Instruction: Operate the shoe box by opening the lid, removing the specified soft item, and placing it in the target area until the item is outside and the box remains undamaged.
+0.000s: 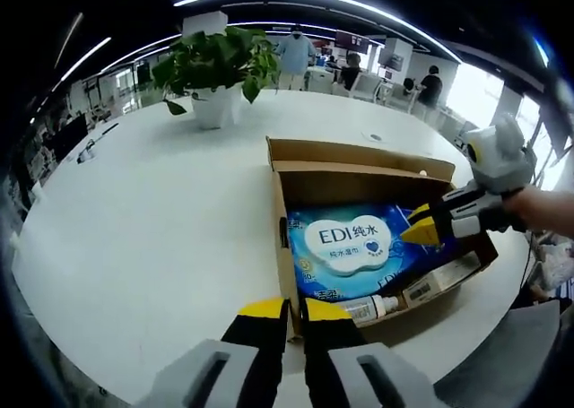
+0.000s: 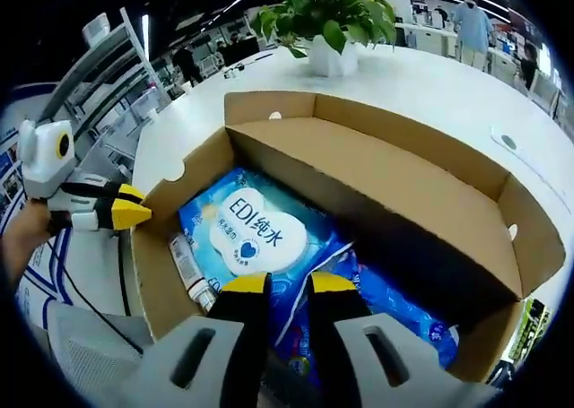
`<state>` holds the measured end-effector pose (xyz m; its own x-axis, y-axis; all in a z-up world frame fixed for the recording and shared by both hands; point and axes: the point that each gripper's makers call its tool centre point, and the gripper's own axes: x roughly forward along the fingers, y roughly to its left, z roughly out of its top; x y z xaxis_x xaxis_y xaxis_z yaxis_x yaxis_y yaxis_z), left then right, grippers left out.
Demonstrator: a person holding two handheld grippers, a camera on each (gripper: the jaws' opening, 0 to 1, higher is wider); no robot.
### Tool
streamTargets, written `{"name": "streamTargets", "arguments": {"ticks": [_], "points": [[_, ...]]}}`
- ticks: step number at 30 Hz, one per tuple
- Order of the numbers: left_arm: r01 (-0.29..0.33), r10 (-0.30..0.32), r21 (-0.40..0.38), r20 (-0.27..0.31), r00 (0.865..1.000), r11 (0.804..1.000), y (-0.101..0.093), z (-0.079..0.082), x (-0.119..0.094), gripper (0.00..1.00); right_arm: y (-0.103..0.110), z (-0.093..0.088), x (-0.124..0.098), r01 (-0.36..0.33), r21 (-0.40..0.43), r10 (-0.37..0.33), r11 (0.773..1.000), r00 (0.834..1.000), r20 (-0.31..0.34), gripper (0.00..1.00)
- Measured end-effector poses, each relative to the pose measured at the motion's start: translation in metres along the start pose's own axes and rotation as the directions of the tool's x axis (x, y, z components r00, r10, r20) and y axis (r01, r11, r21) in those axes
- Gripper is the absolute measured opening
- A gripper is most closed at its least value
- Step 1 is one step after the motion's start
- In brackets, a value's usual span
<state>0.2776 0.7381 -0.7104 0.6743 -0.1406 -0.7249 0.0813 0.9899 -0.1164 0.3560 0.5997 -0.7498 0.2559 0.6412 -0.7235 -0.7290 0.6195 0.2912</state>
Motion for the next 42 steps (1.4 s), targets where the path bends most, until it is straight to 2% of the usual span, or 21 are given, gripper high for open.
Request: {"name": "streamTargets", "arguments": {"ticks": [2,4,5,9,21,32,42], "points": [[0.0,0.0,-0.003,0.0,1.0,1.0,0.001,0.0,0.0,0.06,-0.001,-0.001,0.004,0.005,0.007,-0.005,1.0,1.0,-0.008,0.1],[0.0,0.0,-0.003,0.0,1.0,1.0,0.003,0.001,0.0,0.06,-0.007,0.0,0.004,0.046,-0.021,-0.046,0.999,0.999,-0.009,0.04],[0.0,0.0,-0.003,0.0,1.0,1.0,0.003,0.001,0.001,0.06,-0.002,-0.001,0.004,0.017,-0.013,-0.018,1.0,1.0,-0.013,0.04],[-0.004,0.004,0.0,-0.003,1.0,1.0,0.007,0.001,0.001,0.05,-0.002,0.001,0.001,0.023,-0.017,-0.023,1.0,1.0,-0.01,0.02],[-0.01,0.01,0.017,-0.016,1.0,1.0,0.005,0.002,0.001,0.06,-0.003,0.015,-0.017,0.056,0.008,-0.057,0.998,0.997,0.056,0.0],[0.002,0.002,0.065,-0.059,0.998,0.998,0.002,0.004,0.0,0.06,-0.011,0.015,-0.034,0.091,0.035,-0.094,0.995,0.992,0.083,0.0],[0.004,-0.003,0.112,-0.011,1.0,0.994,-0.007,0.031,-0.009,0.12,-0.016,0.012,-0.049,0.108,0.053,-0.113,0.993,0.988,0.103,0.0]]}}
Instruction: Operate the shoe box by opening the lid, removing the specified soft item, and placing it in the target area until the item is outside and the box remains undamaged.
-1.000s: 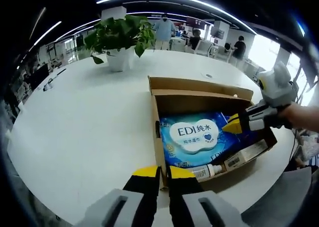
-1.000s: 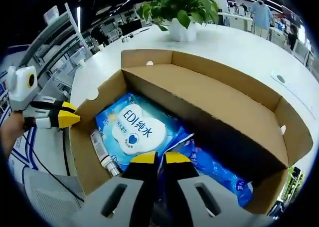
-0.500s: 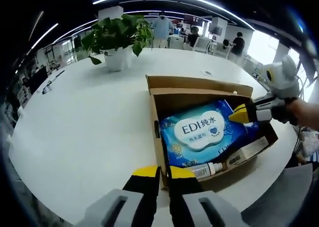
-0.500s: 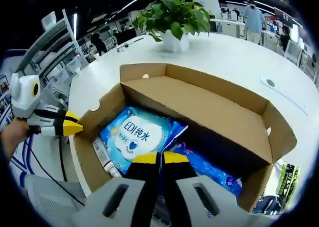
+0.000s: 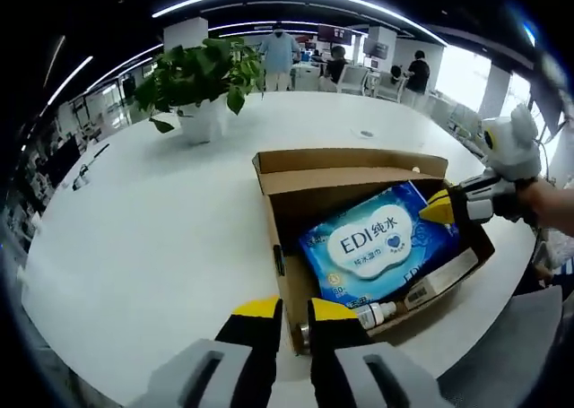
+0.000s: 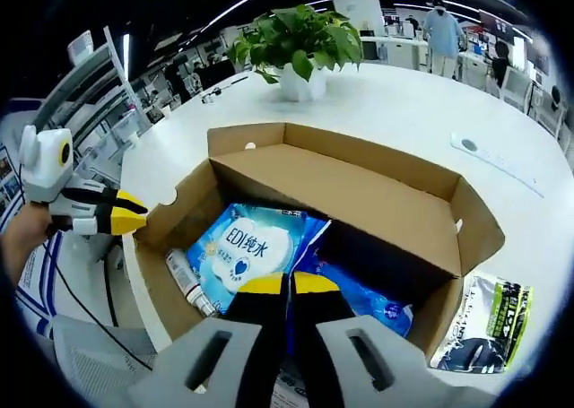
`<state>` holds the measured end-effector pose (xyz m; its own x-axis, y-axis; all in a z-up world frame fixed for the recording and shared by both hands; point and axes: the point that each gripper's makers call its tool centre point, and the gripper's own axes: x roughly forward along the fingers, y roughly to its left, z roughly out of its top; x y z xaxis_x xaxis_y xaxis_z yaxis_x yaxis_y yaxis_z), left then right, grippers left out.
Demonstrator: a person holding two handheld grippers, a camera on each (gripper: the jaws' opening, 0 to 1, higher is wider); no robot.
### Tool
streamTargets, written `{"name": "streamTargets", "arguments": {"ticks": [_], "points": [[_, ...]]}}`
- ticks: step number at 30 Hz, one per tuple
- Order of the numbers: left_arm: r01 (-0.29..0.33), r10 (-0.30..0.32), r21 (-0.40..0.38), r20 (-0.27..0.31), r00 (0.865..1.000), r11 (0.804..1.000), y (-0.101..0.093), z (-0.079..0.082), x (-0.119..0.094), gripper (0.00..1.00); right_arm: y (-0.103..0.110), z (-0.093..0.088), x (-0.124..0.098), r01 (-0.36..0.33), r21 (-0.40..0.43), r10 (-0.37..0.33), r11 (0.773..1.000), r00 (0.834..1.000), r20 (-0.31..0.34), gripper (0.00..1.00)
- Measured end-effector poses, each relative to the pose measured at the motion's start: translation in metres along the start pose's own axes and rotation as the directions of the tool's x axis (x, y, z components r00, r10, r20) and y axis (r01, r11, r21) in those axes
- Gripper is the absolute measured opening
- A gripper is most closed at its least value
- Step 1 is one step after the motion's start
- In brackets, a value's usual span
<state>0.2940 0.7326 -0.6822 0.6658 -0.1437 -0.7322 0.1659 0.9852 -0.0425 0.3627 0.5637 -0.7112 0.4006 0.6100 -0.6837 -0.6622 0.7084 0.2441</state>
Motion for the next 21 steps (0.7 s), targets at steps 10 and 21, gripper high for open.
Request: {"name": "streamTargets", "arguments": {"ticks": [10,21], "points": [[0.053,-0.053,0.058,-0.012,0.999,0.997,-0.025,0.009,0.015,0.16,-0.01,-0.002,-0.014,0.016,0.019,-0.016,1.0,1.0,0.021,0.0],[0.141,-0.137,0.064,-0.064,0.988,0.988,-0.045,0.012,0.041,0.18,-0.018,-0.006,-0.023,0.027,0.027,-0.028,0.999,0.999,0.036,0.0]]}}
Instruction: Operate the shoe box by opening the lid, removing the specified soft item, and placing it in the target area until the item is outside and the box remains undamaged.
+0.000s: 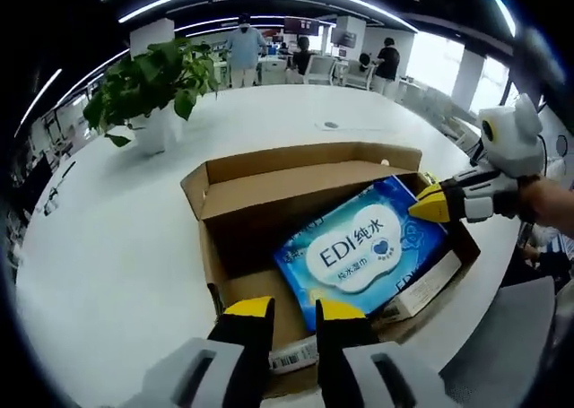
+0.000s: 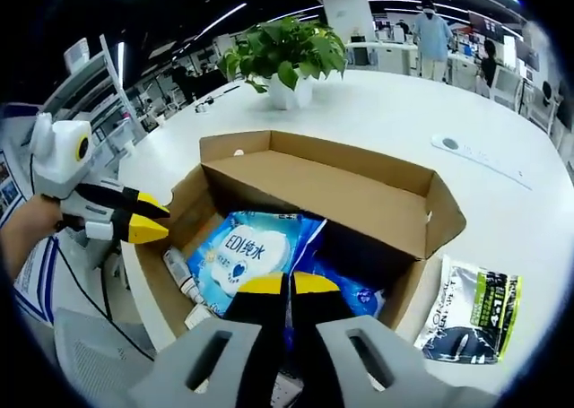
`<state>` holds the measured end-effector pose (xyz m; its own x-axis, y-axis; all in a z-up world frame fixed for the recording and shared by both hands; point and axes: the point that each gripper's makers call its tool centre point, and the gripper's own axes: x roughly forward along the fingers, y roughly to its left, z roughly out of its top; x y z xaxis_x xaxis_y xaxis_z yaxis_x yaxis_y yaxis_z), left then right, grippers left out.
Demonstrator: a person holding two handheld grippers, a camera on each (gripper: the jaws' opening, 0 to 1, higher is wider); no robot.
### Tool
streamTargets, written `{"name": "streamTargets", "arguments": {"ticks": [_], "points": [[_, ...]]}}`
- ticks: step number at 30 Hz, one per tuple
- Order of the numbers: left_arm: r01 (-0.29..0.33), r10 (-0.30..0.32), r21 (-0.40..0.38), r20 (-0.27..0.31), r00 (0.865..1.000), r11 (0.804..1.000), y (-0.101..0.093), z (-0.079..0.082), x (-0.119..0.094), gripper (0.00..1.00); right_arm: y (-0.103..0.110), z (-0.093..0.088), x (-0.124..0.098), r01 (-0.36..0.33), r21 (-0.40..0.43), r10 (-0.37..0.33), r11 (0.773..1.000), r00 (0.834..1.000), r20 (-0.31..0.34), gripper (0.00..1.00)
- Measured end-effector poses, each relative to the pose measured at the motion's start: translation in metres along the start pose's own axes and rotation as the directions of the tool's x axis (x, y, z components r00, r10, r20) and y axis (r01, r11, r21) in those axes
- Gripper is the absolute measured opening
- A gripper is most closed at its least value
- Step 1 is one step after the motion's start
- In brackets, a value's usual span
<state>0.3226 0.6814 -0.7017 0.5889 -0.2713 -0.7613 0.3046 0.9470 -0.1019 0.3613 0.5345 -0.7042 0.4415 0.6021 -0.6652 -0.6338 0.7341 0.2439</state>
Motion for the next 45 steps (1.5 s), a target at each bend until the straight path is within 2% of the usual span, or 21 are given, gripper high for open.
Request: {"name": "streamTargets", "arguments": {"ticks": [12,19,23,29,32,38,45], "points": [[0.07,-0.071,-0.016,-0.06,0.996,0.997,-0.011,0.0,0.027,0.19,-0.015,-0.007,-0.011,0.022,0.018,-0.023,1.0,1.0,0.002,0.0],[0.122,-0.13,-0.09,-0.089,0.987,0.988,-0.017,-0.007,0.042,0.19,-0.019,-0.01,-0.014,0.032,0.005,-0.032,0.999,0.999,-0.003,0.0],[0.151,-0.167,-0.152,-0.1,0.981,0.977,-0.017,-0.013,0.051,0.19,-0.021,-0.012,-0.015,0.037,-0.003,-0.037,0.999,0.999,-0.007,0.0],[0.203,-0.232,-0.254,-0.088,0.969,0.946,-0.023,-0.013,0.057,0.17,-0.022,-0.013,-0.016,0.033,0.004,-0.033,0.999,0.999,-0.005,0.0],[0.231,-0.268,-0.308,-0.085,0.96,0.923,-0.029,-0.014,0.058,0.12,-0.021,-0.013,-0.016,0.03,0.006,-0.03,1.0,1.0,-0.002,0.0],[0.211,-0.246,-0.306,-0.08,0.966,0.928,-0.03,-0.013,0.06,0.03,-0.021,-0.013,-0.016,0.029,0.013,-0.029,1.0,1.0,0.002,0.0],[0.202,-0.231,-0.276,-0.078,0.97,0.94,-0.031,-0.008,0.055,0.01,-0.021,-0.013,-0.018,0.027,0.028,-0.027,0.999,1.0,0.011,0.0]]}}
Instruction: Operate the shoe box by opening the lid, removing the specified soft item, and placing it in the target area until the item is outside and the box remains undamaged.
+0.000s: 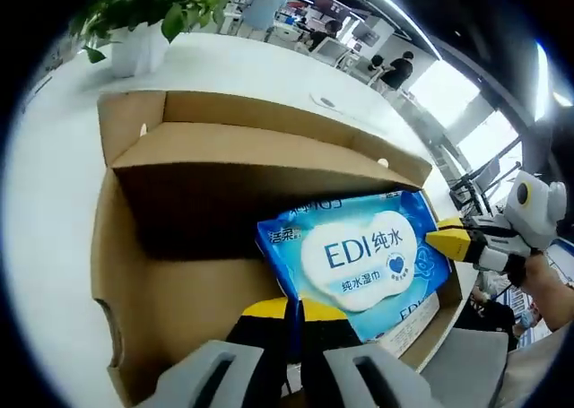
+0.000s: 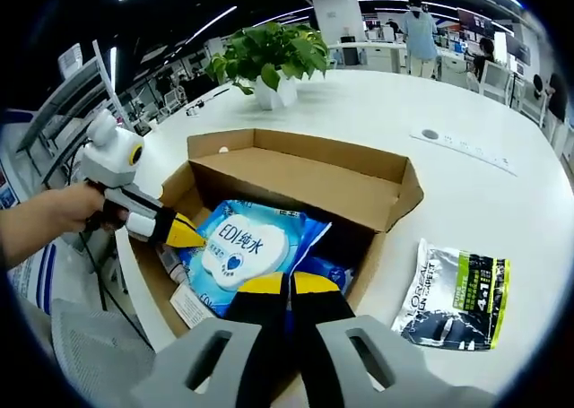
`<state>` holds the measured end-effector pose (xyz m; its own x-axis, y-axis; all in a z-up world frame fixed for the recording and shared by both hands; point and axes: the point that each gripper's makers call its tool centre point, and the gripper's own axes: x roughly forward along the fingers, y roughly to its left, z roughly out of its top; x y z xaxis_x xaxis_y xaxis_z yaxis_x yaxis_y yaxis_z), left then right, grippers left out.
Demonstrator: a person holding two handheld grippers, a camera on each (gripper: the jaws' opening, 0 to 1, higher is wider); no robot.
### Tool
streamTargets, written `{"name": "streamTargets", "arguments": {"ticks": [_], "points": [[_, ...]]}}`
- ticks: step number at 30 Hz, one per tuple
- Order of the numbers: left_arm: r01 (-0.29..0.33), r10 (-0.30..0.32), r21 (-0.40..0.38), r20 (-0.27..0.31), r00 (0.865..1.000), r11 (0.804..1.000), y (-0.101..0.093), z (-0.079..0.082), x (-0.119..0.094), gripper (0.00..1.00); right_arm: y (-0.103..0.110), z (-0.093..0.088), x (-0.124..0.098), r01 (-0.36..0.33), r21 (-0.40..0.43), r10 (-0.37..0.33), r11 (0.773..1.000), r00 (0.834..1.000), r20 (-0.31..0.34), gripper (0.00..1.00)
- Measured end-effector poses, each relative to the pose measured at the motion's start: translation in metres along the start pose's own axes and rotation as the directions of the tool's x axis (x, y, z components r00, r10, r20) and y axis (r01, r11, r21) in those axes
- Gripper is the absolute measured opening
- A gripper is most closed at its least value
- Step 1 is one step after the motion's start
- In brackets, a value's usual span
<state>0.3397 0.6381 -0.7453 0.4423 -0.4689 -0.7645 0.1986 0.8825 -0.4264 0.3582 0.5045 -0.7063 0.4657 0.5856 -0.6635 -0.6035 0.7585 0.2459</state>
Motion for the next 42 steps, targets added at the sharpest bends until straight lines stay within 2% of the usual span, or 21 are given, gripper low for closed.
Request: {"name": "streamTargets", "arguments": {"ticks": [15,28,42], "points": [[-0.016,0.014,0.029,0.055,0.998,0.999,-0.022,0.01,-0.029,0.0,0.003,0.009,-0.011,-0.031,0.043,0.029,0.999,0.998,0.056,0.0],[-0.002,-0.005,0.057,0.106,0.994,0.998,-0.042,0.024,-0.05,0.0,0.004,0.02,-0.034,-0.052,0.06,0.046,0.997,0.994,0.1,0.0],[0.018,-0.029,0.083,0.134,0.991,0.996,-0.07,0.034,-0.057,0.0,-0.006,0.024,-0.062,-0.053,0.074,0.043,0.996,0.99,0.136,0.0]]}}
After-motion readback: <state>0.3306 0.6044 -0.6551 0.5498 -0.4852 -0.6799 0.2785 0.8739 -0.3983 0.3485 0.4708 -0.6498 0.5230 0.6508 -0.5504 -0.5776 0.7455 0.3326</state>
